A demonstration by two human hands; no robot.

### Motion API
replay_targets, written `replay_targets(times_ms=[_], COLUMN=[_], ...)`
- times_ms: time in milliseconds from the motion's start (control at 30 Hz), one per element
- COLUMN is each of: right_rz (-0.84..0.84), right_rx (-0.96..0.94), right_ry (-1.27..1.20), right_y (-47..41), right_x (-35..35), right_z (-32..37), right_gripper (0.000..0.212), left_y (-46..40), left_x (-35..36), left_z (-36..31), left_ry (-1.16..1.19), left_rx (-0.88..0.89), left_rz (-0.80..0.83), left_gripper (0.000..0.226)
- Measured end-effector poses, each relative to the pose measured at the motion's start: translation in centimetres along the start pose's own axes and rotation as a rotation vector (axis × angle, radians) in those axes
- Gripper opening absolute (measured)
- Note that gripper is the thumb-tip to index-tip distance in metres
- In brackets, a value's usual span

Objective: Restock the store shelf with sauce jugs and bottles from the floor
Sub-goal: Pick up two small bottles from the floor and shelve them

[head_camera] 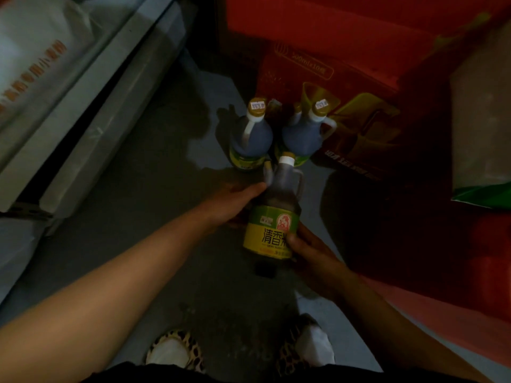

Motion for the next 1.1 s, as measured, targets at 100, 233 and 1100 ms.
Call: replay_targets(times_ms=[100, 233, 1100], right_rz=[-0.058, -0.063, -0.114], right_rx=[-0.003, -0.023, -0.071], right_ry=[0.014, -0.007, -0.053], right_y=[-0.5, -1.2, -1.0], right_x=[-0.3, -0.2, -2.2], right_z=[-0.1, 0.1, 0.4], right_gripper=[0.091, 0.111, 0.106], left_y=[-0.1, -0.2, -4.6], left_x=[0.2, -0.6, -7.0], left_z=[0.6, 0.2, -5.2], left_ry=[-0.025, 0.01, -0.186], left_rx=[-0.036, -0.063, 0.506], left_rz=[0.034, 0.056, -0.317], left_gripper=[0.035, 0.034, 0.104])
Point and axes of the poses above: each hand's wrist, its own y-axis away from the middle knuckle, its own x-axis out of the palm, z = x × y, the point moved 8 cm from there along -y, towards the middle knuckle, and after that the axes turned 2 degrees about y, right-handed, at the moved point
